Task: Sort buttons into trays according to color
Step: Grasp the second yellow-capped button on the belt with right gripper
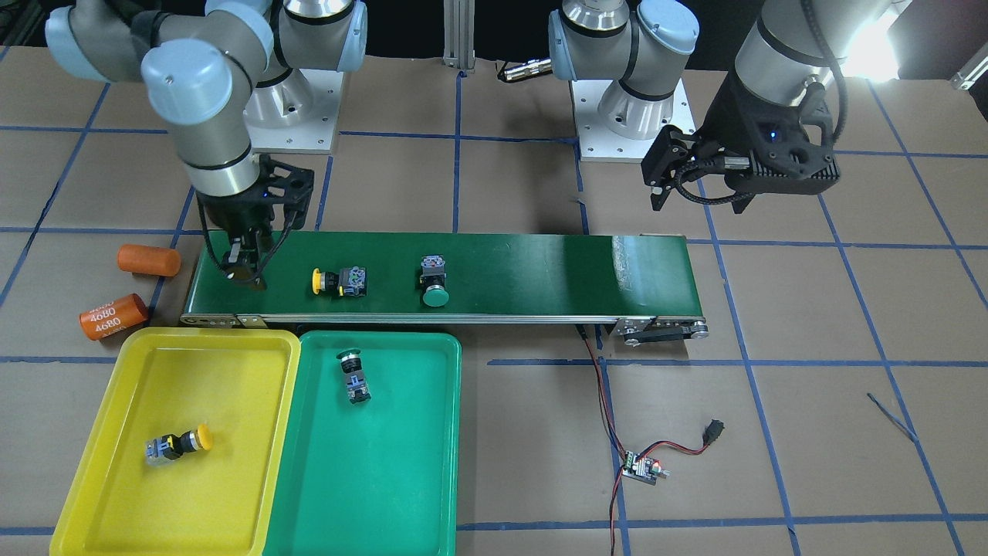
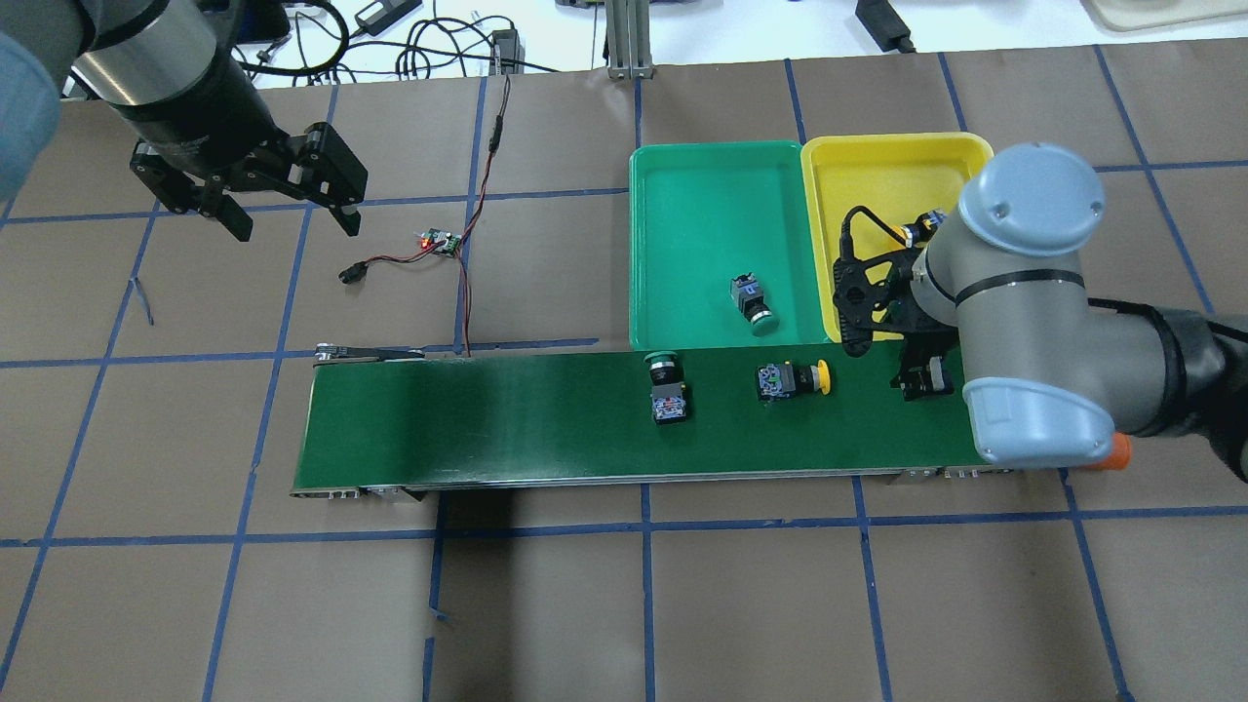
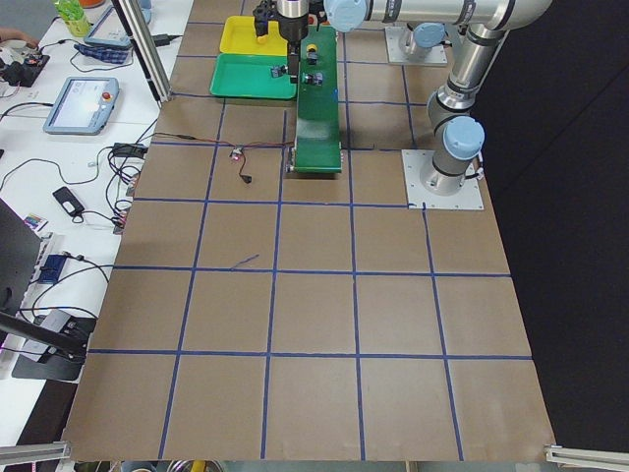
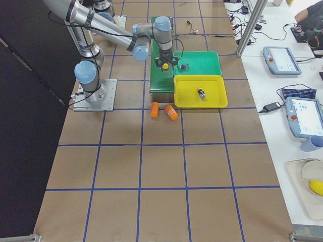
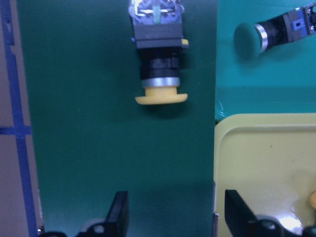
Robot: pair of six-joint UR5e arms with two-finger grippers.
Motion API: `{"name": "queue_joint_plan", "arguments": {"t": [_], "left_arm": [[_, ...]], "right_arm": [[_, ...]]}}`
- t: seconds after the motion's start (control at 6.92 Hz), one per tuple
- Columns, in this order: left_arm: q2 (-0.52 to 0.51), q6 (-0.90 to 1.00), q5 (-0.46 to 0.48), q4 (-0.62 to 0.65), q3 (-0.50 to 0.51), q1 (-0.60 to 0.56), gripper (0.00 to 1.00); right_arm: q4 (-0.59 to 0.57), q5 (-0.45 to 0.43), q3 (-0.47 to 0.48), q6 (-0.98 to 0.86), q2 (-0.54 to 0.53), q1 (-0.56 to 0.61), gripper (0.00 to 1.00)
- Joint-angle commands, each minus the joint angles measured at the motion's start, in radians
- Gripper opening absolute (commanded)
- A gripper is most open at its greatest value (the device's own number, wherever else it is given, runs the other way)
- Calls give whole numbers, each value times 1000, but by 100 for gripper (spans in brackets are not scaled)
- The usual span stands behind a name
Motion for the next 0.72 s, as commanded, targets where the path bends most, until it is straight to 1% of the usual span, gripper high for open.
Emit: {"name": "queue_joint_plan", "arguments": {"t": [0.0,0.14,0.43,0.58], "left_arm": [[-1,0,-1,1,0,0,100],[-1,0,-1,1,0,0,100],[-1,0,-1,1,0,0,100],[-1,0,-1,1,0,0,100]], "right_arm": [[-7,6,32,28,-24,35,86],[-10,20,38,30,-15,35,100],[-14,18,34,21,18,33,100],[-78,17,32,21,62,35,100]]}}
